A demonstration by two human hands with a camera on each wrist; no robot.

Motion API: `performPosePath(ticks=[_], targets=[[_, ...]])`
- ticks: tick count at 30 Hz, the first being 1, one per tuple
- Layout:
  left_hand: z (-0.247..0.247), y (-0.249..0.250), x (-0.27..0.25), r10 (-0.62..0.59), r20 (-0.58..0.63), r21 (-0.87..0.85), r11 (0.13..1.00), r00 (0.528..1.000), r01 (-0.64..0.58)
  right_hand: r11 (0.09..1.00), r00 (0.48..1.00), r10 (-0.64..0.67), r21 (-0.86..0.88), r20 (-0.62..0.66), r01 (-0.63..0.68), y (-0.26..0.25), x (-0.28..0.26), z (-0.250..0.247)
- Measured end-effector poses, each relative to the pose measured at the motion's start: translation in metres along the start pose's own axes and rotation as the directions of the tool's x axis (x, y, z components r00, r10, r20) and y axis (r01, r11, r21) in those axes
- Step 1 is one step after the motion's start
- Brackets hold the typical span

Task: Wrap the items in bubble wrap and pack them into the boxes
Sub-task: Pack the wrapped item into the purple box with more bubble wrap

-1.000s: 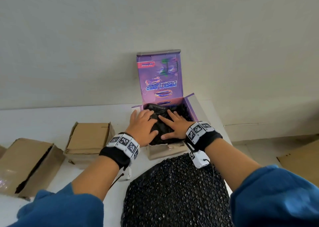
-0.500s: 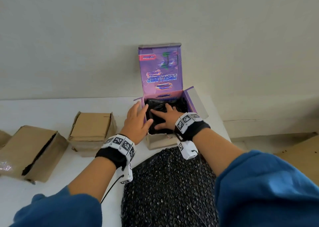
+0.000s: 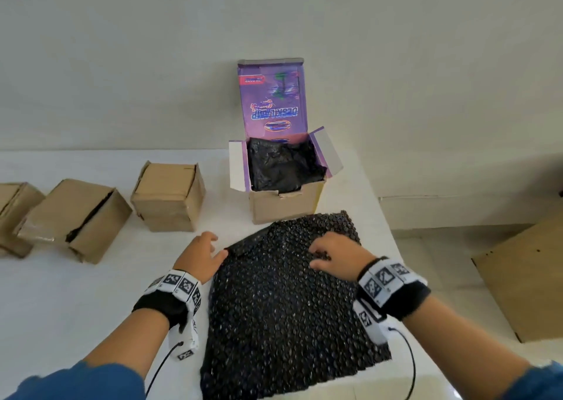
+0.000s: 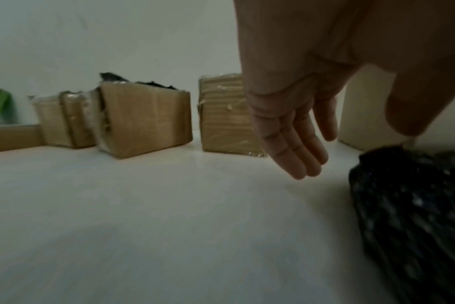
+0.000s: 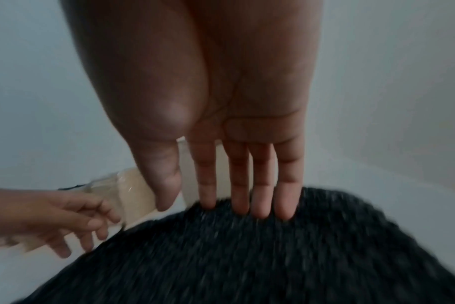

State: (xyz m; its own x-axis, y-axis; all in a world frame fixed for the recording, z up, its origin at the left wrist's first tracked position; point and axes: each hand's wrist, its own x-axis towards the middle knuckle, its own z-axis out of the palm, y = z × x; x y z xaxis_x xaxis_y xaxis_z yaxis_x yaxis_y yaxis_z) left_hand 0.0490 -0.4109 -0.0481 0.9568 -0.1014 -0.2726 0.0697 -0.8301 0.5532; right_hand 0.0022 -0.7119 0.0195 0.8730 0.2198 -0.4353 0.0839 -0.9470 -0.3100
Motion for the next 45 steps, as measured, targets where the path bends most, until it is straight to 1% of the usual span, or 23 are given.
performPosePath(ticks=[4,10,12,14,16,18,19,21,23,25,26,28,29,30,32,33,34,36,37,39,41,43,45], targets=[[0.022,-0.012,-0.027,-0.093,0.016,0.087,0.992,0.995,0.092,0.996,0.998,0.041,0.081,0.053,-0.045,-0.015,-0.011,0.06],[0.035,-0.01,-0.046,-0.132,0.025,0.203,0.971,0.991,0.124,0.994,0.992,0.1,-0.044,-0.082,-0.104,-0.027,-0.006,0.1],[0.032,-0.002,-0.048,-0.134,0.074,0.062,0.99,0.988,0.13,0.992,0.988,0.099,-0.063,-0.118,-0.107,-0.025,-0.006,0.104],[0.025,0.009,-0.048,-0.09,0.178,-0.195,0.973,0.98,0.125,0.993,0.985,0.106,-0.043,-0.133,-0.113,-0.025,-0.005,0.105],[0.017,0.031,-0.052,-0.023,0.284,-0.511,0.842,0.958,0.172,0.993,0.985,0.115,-0.007,-0.129,-0.117,-0.026,-0.006,0.103],[0.013,0.058,-0.059,0.06,0.381,-0.714,0.652,0.922,0.253,0.977,0.974,0.104,0.205,-0.199,-0.062,-0.029,-0.008,0.097],[0.015,0.07,-0.062,0.113,0.418,-0.742,0.615,0.902,0.267,0.953,0.964,0.111,0.301,-0.24,-0.035,-0.029,-0.008,0.093],[0.024,0.092,-0.064,0.203,0.468,-0.73,0.637,0.86,0.247,0.862,0.977,0.148,0.504,-0.154,-0.051,-0.026,-0.011,0.082],[0.037,0.104,-0.063,0.249,0.495,-0.685,0.701,0.832,0.197,0.573,0.985,0.17,0.811,0.021,-0.116,-0.017,-0.014,0.074],[0.054,0.109,-0.059,0.286,0.488,-0.649,0.75,0.825,0.125,0.472,0.988,0.153,0.877,0.015,-0.086,-0.008,-0.017,0.068],[0.061,0.11,-0.058,0.309,0.472,-0.637,0.767,0.826,0.077,0.498,0.984,0.176,0.863,-0.003,-0.086,-0.003,-0.018,0.065],[0.076,0.109,-0.053,0.343,0.429,-0.567,0.822,0.836,-0.046,0.641,0.978,0.205,0.761,-0.047,-0.097,0.006,-0.022,0.062],[0.081,0.108,-0.051,0.361,0.408,-0.501,0.856,0.839,-0.124,0.661,0.977,0.206,0.744,-0.053,-0.099,0.01,-0.026,0.06],[0.087,0.107,-0.048,0.391,0.385,-0.419,0.881,0.836,-0.219,0.645,0.978,0.205,0.758,-0.047,-0.099,0.017,-0.027,0.06],[0.097,0.106,-0.045,0.462,0.353,-0.256,0.884,0.813,-0.391,0.552,0.98,0.198,0.828,-0.016,-0.098,0.029,-0.035,0.057],[0.102,0.105,-0.045,0.477,0.348,-0.203,0.879,0.807,-0.432,0.522,0.979,0.204,0.847,-0.009,-0.101,0.034,-0.039,0.057],[0.107,0.105,-0.043,0.481,0.345,-0.156,0.876,0.806,-0.456,0.536,0.974,0.227,0.836,-0.012,-0.114,0.041,-0.04,0.059],[0.116,0.106,-0.042,0.472,0.349,-0.081,0.876,0.81,-0.476,0.663,0.952,0.303,0.728,-0.049,-0.174,0.051,-0.043,0.061],[0.119,0.105,-0.042,0.458,0.335,-0.05,0.881,0.824,-0.47,0.731,0.937,0.34,0.651,-0.085,-0.206,0.053,-0.042,0.061],[0.125,0.106,-0.042,0.428,0.256,0.0,0.897,0.867,-0.442,0.803,0.898,0.41,0.53,-0.158,-0.273,0.063,-0.042,0.062],[0.128,0.108,-0.042,0.378,0.175,0.021,0.922,0.909,-0.387,0.849,0.865,0.454,0.399,-0.214,-0.347,0.075,-0.042,0.065],[0.131,0.11,-0.04,0.309,0.164,0.005,0.949,0.937,-0.314,0.865,0.826,0.494,0.25,-0.272,-0.435,0.086,-0.043,0.071],[0.133,0.113,-0.037,0.274,0.181,-0.012,0.961,0.945,-0.276,0.827,0.773,0.56,0.247,-0.296,-0.505,0.093,-0.043,0.077]])
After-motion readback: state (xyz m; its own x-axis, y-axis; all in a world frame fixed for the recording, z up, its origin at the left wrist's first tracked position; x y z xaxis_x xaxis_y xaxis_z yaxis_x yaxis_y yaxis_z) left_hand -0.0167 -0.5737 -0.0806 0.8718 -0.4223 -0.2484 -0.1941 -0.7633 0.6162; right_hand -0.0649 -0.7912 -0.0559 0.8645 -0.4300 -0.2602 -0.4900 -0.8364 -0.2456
